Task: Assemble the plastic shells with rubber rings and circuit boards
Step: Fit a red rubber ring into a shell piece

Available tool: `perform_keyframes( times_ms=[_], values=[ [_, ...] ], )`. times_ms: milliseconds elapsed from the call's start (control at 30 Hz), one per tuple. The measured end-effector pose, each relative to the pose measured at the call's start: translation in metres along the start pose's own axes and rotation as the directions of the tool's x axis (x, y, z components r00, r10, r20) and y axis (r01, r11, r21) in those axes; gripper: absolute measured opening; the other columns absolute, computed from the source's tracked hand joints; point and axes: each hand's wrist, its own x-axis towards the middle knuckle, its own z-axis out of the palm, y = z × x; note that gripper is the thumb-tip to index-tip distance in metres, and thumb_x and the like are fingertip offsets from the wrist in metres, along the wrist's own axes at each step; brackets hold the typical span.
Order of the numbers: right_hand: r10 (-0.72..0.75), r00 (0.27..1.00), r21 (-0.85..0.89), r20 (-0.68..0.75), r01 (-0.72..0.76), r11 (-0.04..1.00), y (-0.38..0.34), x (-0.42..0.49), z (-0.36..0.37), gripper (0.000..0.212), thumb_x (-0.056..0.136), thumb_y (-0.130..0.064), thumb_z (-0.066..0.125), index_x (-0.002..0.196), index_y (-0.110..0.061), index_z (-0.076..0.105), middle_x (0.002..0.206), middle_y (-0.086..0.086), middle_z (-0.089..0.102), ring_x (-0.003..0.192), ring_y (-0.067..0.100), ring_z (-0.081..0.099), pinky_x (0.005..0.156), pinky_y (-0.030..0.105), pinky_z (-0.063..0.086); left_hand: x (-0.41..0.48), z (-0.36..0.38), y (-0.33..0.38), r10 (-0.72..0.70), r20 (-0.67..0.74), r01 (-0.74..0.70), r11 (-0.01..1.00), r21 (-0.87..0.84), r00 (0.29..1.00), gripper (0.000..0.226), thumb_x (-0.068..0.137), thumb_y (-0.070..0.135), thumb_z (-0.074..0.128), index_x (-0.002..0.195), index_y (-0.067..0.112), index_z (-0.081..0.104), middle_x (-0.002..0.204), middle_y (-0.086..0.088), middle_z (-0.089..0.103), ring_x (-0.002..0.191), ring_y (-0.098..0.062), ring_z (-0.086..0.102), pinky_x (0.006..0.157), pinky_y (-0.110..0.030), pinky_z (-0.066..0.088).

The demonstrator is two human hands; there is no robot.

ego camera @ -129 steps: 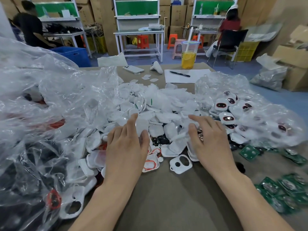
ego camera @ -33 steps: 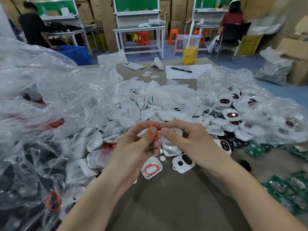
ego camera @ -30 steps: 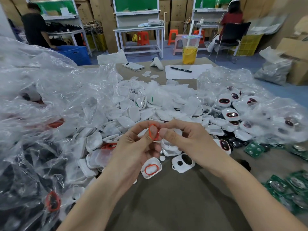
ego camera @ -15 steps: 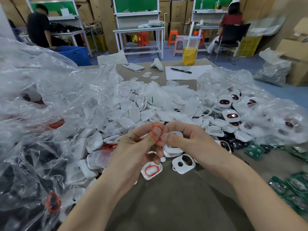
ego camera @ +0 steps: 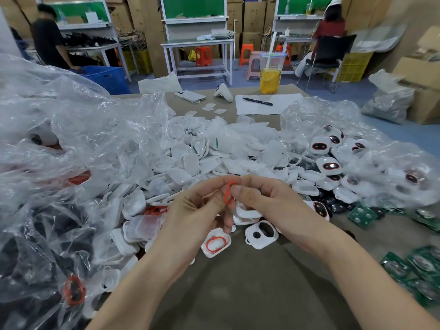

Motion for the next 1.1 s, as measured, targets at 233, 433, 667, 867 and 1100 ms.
perform_keyframes(
  times_ms=[233, 433, 667, 867, 1100],
  values=[
    [-0.112, 0.977, -0.171, -0.183, 0.081, 0.982, 0.003, 0.004, -0.002, 0.023, 0.088, -0.047, 0.068, 0.082, -0.024, 0.07, 0.071, -0.009, 0.068, 0.067, 0.003, 0.061, 0.068, 0.016, 0.046, -0.003, 0.009, 0.004, 0.028, -0.011, -0.028, 0.999, 0.042, 1.0, 0.019, 0.096, 0.024, 0.065, 0.11, 0.031, 0.075, 0.084, -0.003, 0.069, 0.066, -0.018, 0.062, 0.059, -0.029, 0.054],
    [-0.123, 0.965, -0.268, -0.232, 0.058, 0.962, 0.005, 0.004, -0.001, 0.028, 0.084, -0.058, 0.069, 0.085, -0.031, 0.073, 0.08, 0.014, 0.067, 0.069, 0.014, 0.055, 0.067, 0.03, 0.044, -0.003, 0.008, -0.001, 0.189, -0.153, -0.143, 0.951, 0.273, 0.97, 0.024, 0.1, 0.019, 0.058, 0.099, 0.034, 0.077, 0.079, 0.001, 0.072, 0.063, -0.01, 0.064, 0.058, -0.017, 0.052],
    [-0.093, 0.984, -0.281, -0.15, 0.048, 0.959, 0.003, 0.002, -0.003, 0.04, 0.081, -0.067, 0.065, 0.094, -0.03, 0.075, 0.092, 0.028, 0.062, 0.073, 0.026, 0.051, 0.072, 0.043, 0.043, -0.004, -0.004, -0.002, 0.238, -0.068, -0.168, 0.836, 0.523, 0.969, 0.023, 0.096, 0.039, 0.053, 0.107, 0.053, 0.068, 0.082, 0.014, 0.071, 0.07, -0.006, 0.065, 0.066, -0.016, 0.052],
    [-0.126, 0.981, -0.436, -0.144, 0.052, 0.899, 0.005, -0.002, -0.006, 0.023, 0.09, -0.06, 0.061, 0.096, -0.041, 0.073, 0.082, -0.016, 0.069, 0.079, 0.023, 0.063, 0.066, 0.033, 0.047, -0.006, -0.009, -0.002, 0.238, -0.04, -0.169, 0.789, 0.591, 0.97, 0.023, 0.099, 0.037, 0.053, 0.112, 0.049, 0.068, 0.088, 0.017, 0.07, 0.074, -0.006, 0.066, 0.067, -0.013, 0.051],
    [-0.198, 0.959, -0.486, -0.202, 0.078, 0.87, 0.007, 0.0, -0.002, 0.008, 0.095, -0.044, 0.062, 0.093, -0.044, 0.071, 0.088, -0.023, 0.069, 0.087, 0.0, 0.063, 0.073, 0.008, 0.042, -0.005, 0.0, -0.004, 0.219, -0.095, -0.135, 0.831, 0.54, 0.971, 0.019, 0.1, 0.034, 0.057, 0.103, 0.05, 0.067, 0.087, 0.014, 0.071, 0.072, -0.006, 0.067, 0.066, -0.024, 0.054]
  ],
)
